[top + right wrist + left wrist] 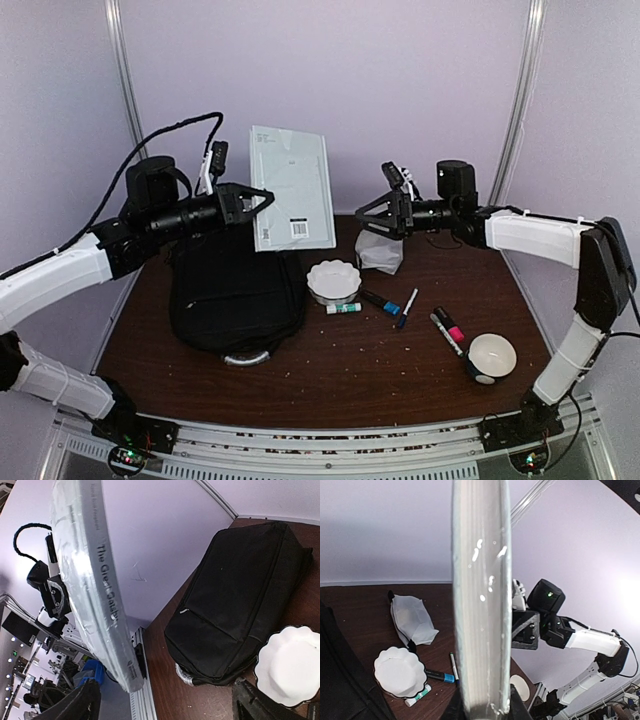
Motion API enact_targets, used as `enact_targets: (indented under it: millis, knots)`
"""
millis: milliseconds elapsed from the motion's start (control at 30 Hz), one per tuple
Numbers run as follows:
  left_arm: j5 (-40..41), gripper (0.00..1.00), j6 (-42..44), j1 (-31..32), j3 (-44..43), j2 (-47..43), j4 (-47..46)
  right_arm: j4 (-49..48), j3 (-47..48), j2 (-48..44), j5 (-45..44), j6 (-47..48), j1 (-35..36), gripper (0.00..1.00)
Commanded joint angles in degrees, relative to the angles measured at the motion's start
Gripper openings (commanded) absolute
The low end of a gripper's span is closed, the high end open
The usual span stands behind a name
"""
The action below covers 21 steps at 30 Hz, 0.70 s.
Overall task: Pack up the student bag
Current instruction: Pass from the left arm to the right
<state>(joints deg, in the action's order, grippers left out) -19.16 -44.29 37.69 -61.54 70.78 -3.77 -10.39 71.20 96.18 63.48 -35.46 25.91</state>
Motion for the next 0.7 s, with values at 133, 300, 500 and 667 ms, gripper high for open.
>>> enact_targets:
  millis: [133,300,500,667]
  knots:
    - [-5.83,0.0,-4.49,-0.22,2.5,-1.11,-23.17,-27.46,-3.89,1.8,4.07,-22.59,5.21,0.87]
    - [-5.69,0.0,-6.38,-0.21,3.99,-1.11,-26.82,-48.85,-8.6,2.28,5.68,-37.21,8.24,0.82]
    - [-6.42,0.0,-9.06,-0.2,5.3,0.04,-31.41,-46.22,-9.36,0.62,5.81,-34.58,11.24,0.7]
    - [-6.46,0.0,-10.14,-0.2,6.66,0.01,-33.31,-50.73,-9.66,0.48,4.63,-39.14,10.87,0.63]
